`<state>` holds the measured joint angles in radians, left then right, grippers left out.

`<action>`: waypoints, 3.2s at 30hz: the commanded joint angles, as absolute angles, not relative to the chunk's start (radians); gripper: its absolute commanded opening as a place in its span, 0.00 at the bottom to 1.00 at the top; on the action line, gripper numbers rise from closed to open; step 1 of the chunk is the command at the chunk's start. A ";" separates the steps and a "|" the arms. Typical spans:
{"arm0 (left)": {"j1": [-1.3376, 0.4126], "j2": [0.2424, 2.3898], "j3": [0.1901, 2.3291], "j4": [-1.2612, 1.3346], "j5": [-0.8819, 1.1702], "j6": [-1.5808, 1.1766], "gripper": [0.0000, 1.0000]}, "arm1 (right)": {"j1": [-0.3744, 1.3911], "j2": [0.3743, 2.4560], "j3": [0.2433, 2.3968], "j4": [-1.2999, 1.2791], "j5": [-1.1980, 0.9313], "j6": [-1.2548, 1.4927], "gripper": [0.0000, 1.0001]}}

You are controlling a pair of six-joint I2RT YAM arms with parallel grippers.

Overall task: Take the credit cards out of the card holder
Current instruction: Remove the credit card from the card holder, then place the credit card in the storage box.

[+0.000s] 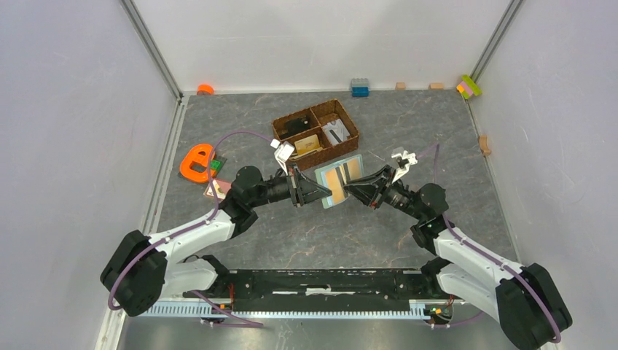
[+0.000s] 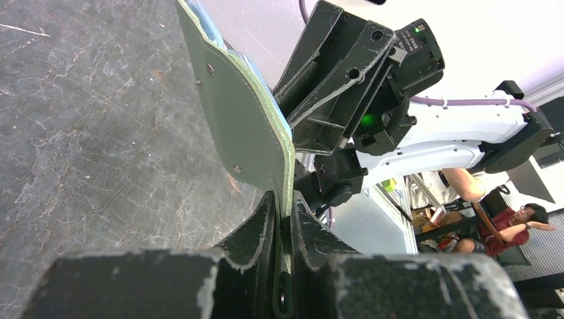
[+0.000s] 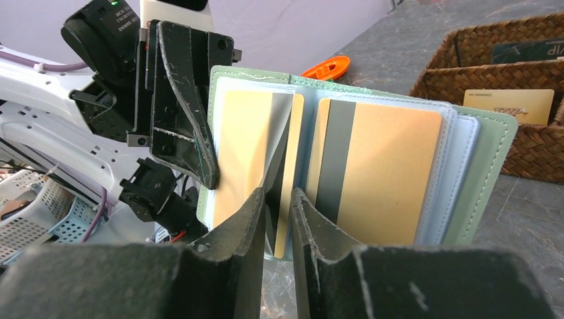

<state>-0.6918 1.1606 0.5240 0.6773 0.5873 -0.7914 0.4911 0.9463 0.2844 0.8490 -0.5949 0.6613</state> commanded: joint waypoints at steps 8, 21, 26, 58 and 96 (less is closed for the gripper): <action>-0.697 1.151 0.539 0.677 0.547 -0.767 0.02 | 0.499 0.969 0.259 1.133 -0.735 0.792 0.13; -0.697 1.135 0.540 0.641 0.511 -0.734 0.07 | 0.517 1.003 0.270 1.195 -0.782 0.824 0.13; -0.696 1.109 0.518 0.690 0.526 -0.742 0.06 | 0.529 1.026 0.278 1.200 -0.790 0.825 0.16; -0.695 0.970 0.457 0.608 0.341 -0.700 0.02 | 0.423 0.838 0.208 0.933 -0.543 0.715 0.00; -0.695 0.667 0.409 0.227 -0.347 -0.615 0.02 | 0.418 1.109 0.441 0.653 -0.304 0.500 0.00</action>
